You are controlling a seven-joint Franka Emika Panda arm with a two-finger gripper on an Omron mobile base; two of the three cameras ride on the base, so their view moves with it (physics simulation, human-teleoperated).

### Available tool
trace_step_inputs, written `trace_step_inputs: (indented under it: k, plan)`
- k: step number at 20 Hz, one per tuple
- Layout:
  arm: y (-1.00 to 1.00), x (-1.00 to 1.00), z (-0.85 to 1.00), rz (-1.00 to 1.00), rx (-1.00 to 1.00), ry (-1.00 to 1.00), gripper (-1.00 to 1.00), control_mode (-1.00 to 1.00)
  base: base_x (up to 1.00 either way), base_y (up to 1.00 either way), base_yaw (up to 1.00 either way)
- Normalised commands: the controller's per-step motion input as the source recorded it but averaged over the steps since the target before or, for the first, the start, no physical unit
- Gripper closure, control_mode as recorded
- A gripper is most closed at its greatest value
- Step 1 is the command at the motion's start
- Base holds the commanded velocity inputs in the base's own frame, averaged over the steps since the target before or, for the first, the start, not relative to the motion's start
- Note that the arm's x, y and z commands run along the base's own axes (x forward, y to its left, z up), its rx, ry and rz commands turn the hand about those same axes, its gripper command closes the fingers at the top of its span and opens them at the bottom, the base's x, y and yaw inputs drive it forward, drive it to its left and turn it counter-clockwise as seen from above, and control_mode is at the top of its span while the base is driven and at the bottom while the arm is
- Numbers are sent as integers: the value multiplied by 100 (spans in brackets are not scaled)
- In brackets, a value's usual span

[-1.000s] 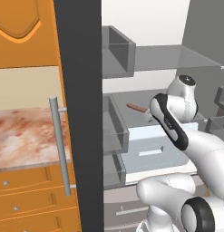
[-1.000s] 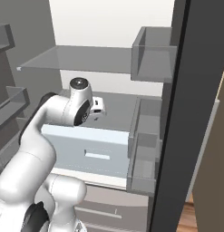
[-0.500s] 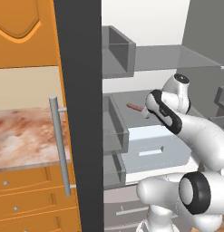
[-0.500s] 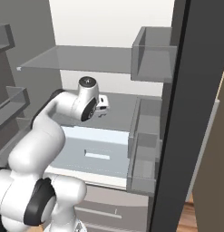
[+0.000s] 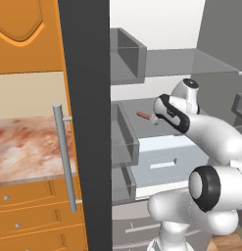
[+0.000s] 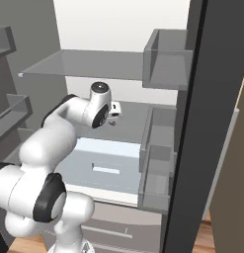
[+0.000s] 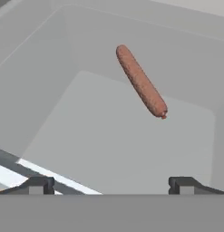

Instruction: Retrieve the sausage and cheese from the fridge and place them on the cutting board on the counter.

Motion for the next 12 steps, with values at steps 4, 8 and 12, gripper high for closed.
trace_step_inputs:
  k: [4,8,12]
  plan:
    - [-12,25,-21,0,0,0,-100,-100,0,0,0]
    - [-18,15,-27,0,0,0,-100,-100,0,0,0]
    - [-5,28,-12,0,0,0,-100,-100,0,0,0]
